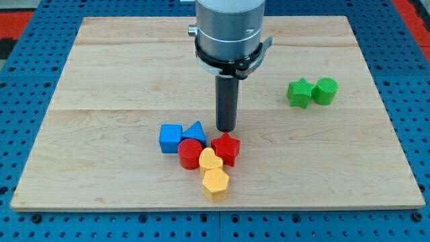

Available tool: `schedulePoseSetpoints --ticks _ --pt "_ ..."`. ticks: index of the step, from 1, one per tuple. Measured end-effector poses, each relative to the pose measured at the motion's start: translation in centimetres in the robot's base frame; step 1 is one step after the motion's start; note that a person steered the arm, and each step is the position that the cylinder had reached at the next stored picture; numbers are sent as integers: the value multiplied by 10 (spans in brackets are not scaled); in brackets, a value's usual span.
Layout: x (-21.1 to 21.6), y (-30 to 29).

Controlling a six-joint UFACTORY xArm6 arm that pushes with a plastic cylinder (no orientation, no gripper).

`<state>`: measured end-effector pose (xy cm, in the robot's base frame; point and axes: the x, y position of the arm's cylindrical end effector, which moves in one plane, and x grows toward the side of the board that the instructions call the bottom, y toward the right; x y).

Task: Move the green circle along with green star slightly left

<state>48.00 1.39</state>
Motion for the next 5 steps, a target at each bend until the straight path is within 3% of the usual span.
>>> schedulePoseSetpoints --ticks 2,5 --pt "-23 63" --pt "-7 103"
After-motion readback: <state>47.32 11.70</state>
